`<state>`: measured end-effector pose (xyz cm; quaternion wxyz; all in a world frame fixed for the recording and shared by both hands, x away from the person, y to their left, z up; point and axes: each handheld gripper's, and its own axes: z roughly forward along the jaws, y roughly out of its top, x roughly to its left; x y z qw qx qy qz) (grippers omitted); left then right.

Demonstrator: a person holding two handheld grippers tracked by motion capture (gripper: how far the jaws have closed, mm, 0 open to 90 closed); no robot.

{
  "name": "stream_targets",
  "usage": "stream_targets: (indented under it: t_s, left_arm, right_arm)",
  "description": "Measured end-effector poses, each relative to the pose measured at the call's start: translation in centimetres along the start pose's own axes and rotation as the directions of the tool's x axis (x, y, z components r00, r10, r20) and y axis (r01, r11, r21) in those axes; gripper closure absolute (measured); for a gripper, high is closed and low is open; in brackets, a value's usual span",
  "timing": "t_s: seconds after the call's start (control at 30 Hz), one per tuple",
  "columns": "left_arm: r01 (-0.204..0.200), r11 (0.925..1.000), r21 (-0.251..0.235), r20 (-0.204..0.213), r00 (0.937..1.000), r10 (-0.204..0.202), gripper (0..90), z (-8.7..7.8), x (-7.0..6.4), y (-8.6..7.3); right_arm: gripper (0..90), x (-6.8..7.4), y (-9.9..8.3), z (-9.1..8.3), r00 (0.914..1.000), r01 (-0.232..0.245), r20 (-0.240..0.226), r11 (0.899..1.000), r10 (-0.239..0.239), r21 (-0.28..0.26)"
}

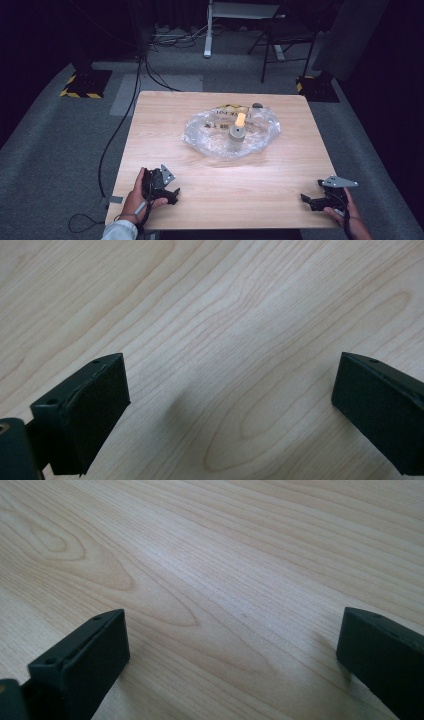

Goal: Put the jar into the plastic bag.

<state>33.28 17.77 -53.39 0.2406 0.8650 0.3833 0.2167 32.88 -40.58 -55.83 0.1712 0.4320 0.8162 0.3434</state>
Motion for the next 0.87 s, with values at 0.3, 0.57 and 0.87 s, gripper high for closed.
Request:
stream_targets:
  t_s: [0.3, 0.57, 0.87]
  left_arm:
    - [0.108, 0.9941, -0.011, 0.142, 0.9843, -0.105, 0.0, 0.3, 2.5, -1.7]
    - [0.124, 0.989, -0.081, 0.163, 0.9805, -0.109, 0.0, 0.4, 3.0, -2.8]
    - [0.125, 0.9889, -0.08, 0.162, 0.9806, -0.111, 0.0, 0.4, 3.0, -2.8]
  right_arm:
    - [0.4, 0.0, 0.0, 0.0, 1.0, 0.0, 0.0, 1.0, 0.0, 0.0]
    - [0.4, 0.0, 0.0, 0.0, 1.0, 0.001, -0.001, 1.0, -0.001, 0.0]
    - [0.4, 0.0, 0.0, 0.0, 1.0, 0.002, -0.002, 1.0, -0.002, 0.0]
